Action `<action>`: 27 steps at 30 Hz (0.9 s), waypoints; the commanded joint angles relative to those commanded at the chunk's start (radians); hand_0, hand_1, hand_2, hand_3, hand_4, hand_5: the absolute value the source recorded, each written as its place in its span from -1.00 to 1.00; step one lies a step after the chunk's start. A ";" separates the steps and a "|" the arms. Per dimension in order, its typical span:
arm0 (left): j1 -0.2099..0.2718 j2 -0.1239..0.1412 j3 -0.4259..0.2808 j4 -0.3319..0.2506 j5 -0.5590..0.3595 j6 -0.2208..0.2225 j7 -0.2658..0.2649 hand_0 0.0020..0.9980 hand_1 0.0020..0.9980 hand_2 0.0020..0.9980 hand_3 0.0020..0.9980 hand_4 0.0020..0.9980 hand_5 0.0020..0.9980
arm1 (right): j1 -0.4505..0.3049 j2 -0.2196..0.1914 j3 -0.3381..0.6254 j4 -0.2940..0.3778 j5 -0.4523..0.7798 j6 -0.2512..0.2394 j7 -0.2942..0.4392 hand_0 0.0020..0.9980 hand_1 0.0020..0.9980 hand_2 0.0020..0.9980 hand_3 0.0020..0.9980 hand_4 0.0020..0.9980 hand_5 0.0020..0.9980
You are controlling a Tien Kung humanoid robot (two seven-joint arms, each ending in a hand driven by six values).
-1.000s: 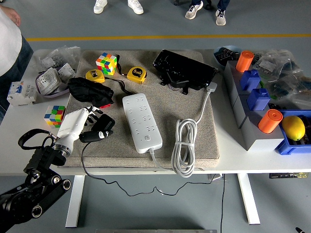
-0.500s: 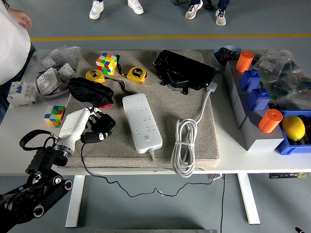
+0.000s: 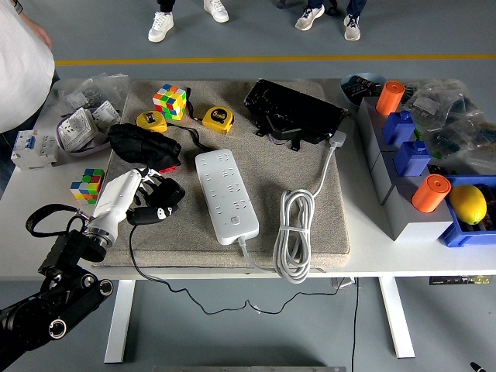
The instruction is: Put the plug near the board,insert it into the board,press the button,pull the plug out
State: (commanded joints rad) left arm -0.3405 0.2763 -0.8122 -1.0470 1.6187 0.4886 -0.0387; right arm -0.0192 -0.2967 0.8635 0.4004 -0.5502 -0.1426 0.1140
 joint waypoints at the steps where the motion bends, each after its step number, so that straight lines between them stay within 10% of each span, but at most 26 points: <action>1: -0.003 0.004 0.002 -0.002 -0.019 -0.006 -0.007 -0.54 -0.39 -0.30 0.03 0.58 -0.91 | 0.000 0.000 0.000 0.000 0.000 0.000 0.000 0.22 0.27 0.30 0.10 1.00 -0.05; 14: -0.105 0.073 0.138 -0.027 -0.168 -0.089 -0.176 -0.53 -0.40 -0.32 0.02 0.55 -0.92 | 0.002 -0.002 0.001 -0.001 0.004 0.002 0.006 0.22 0.27 0.30 0.10 1.00 -0.06; 27: -0.242 0.055 0.267 0.037 -0.145 -0.130 -0.204 -0.51 -0.38 -0.30 0.03 0.57 -0.89 | 0.006 -0.003 -0.003 0.000 0.010 0.008 0.011 0.22 0.27 0.30 0.11 1.00 -0.07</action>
State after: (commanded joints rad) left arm -0.5821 0.3318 -0.5448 -1.0103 1.4734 0.3590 -0.2431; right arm -0.0132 -0.2995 0.8605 0.3999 -0.5406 -0.1341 0.1246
